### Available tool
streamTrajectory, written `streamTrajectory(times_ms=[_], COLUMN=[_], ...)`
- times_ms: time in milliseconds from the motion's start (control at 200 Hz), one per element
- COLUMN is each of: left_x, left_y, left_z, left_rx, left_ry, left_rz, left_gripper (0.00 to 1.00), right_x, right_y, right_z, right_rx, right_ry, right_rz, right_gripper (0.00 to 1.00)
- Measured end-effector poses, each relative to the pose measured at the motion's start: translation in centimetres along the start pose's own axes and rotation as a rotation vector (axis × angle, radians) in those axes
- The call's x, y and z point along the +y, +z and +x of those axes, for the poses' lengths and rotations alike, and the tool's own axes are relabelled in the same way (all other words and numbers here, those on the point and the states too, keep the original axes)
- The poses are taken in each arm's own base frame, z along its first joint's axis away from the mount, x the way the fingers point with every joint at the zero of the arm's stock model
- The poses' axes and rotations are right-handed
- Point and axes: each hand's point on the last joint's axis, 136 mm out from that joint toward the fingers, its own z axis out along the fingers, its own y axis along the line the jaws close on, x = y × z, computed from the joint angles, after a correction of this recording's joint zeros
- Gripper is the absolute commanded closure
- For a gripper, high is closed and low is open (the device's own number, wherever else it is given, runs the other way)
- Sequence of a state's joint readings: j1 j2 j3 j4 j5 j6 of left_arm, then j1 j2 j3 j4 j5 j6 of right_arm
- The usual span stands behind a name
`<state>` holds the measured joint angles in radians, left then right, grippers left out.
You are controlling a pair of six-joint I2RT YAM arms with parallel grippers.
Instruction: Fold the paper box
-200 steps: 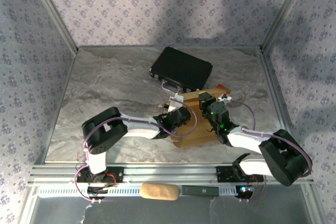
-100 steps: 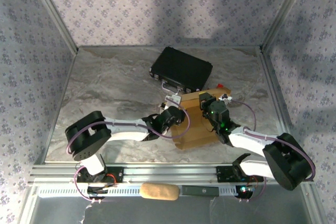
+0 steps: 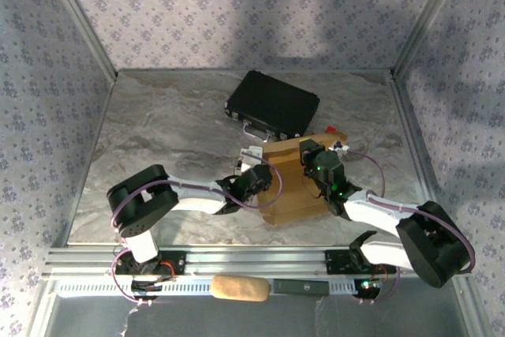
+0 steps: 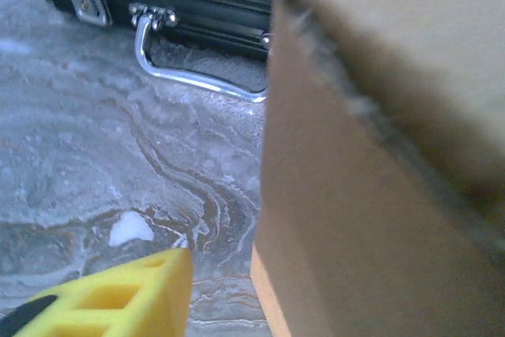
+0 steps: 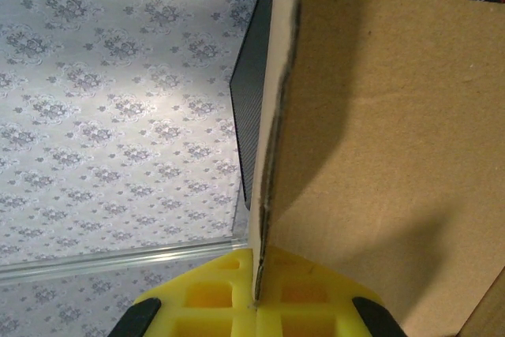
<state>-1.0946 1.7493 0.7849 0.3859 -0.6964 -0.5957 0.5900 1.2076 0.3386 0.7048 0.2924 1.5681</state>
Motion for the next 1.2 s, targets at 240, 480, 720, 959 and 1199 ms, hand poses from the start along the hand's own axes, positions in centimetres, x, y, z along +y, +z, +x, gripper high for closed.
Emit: streamTrajectory(times_ms=[240, 480, 720, 959, 1199], left_x=[-0.5, 0.5, 4.1, 7.6, 10.8], left_y=[1.1, 1.4, -2.0, -6.4, -8.9], left_z=[-0.1, -0.8, -3.8, -10.4, -10.7], left_rx=[-0.007, 0.003, 0.027, 0.009, 0.110], left_ry=[-0.021, -0.035, -0.048, -0.114, -0.026], left_rz=[-0.034, -0.148, -0.269, -0.288, -0.311], left_gripper=[1.00, 1.00, 1.00, 1.00, 1.00], right_x=[0.0, -1.9, 5.5, 15.9, 17.3], right_y=[0.0, -0.9, -6.7, -9.4, -5.7], right_z=[-0.1, 0.4, -1.6, -4.3, -2.0], right_rx=[-0.009, 0.012, 0.022, 0.003, 0.129], right_ry=[0.013, -0.019, -0.160, -0.400, -0.591], right_rz=[0.002, 0.115, 0.085, 0.019, 0.136], right_gripper=[1.00, 0.27, 0.17, 0.29, 0.35])
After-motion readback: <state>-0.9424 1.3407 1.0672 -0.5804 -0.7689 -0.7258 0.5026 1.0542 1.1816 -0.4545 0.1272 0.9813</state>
